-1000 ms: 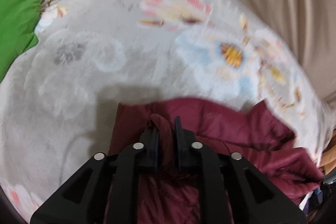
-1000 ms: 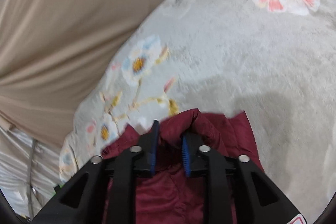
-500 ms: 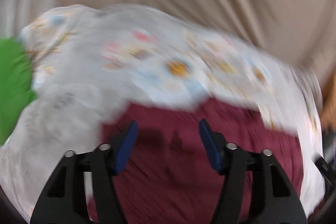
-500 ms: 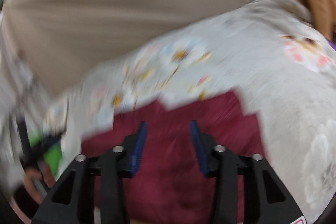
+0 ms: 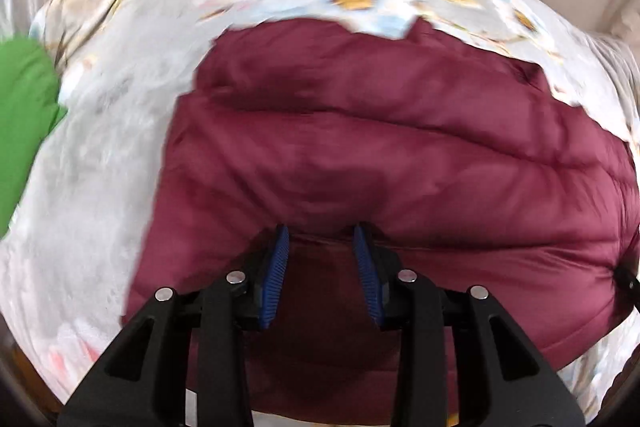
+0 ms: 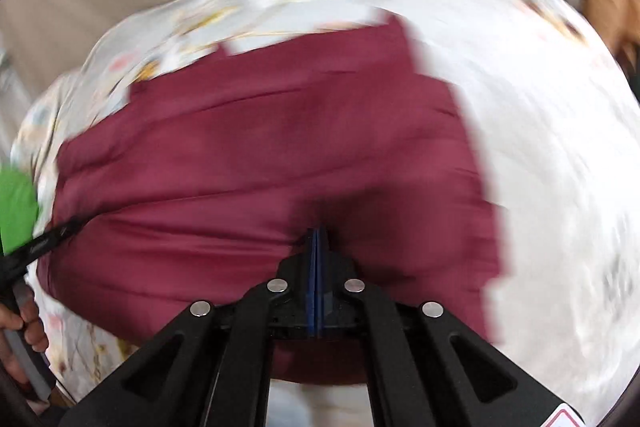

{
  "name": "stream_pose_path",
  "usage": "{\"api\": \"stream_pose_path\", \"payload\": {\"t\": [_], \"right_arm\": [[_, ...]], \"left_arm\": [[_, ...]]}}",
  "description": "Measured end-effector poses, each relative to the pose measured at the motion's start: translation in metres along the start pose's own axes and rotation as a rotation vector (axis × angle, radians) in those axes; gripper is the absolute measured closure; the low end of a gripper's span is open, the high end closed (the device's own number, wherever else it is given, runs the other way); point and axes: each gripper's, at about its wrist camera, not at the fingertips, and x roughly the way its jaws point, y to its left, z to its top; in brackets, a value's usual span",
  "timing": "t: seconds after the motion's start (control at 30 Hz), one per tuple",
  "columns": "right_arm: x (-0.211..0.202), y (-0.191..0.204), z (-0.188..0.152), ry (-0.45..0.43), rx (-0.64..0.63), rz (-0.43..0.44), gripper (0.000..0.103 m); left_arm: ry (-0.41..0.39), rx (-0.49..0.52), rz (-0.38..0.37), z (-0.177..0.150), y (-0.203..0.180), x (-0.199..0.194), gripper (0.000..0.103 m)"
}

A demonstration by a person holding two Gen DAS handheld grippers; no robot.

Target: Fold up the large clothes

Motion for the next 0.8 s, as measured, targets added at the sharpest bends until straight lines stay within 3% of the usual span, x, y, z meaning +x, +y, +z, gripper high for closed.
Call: {"api": "stream_pose_path", "payload": {"t": [0.03, 0.1, 0.2, 0.27, 0.4, 0.53, 0.63, 0.67, 0.8], "right_arm": [[0.000, -0.019, -0.003, 0.000, 0.042, -0.023, 0.103], [-0.001, -0.041, -0.007, 0.010, 0.089, -0.053, 0.103], [-0.013, -0.042, -0.004, -0.005, 0.087, -0.118, 0.103], [-0.022, -0.025, 0.003, -0.040, 0.050, -0.118, 0.102], [-0.028, 0.041, 0.026, -0.098, -0.106, -0.006, 0.102], [-0.004, 0.114, 0.041, -0.088, -0.280, 0.099, 0.102], [0.026, 0.157, 0.048, -0.075, -0.376, 0.118, 0.102], [0.034, 0.162, 0.047, -0.069, -0.395, 0.112, 0.102], [0.063, 0.152, 0.060, -0.056, -0.354, 0.076, 0.103]], "left_arm": [[-0.002, -0.003, 0.021, 0.002, 0.013, 0.004, 0.069], [0.014, -0.053, -0.027, 0.006, 0.029, 0.005, 0.067], [0.011, -0.075, -0.022, 0.015, 0.032, -0.006, 0.070], [-0.040, -0.067, -0.058, 0.028, 0.024, -0.021, 0.069], [-0.074, -0.020, -0.112, 0.056, -0.007, -0.022, 0.069], [-0.066, 0.028, -0.088, 0.069, -0.030, 0.000, 0.069], [-0.069, 0.001, -0.083, 0.074, -0.028, 0.016, 0.063], [-0.079, -0.011, -0.077, 0.077, -0.026, 0.019, 0.057], [-0.113, -0.036, -0.010, 0.091, -0.003, 0.039, 0.057]]}}
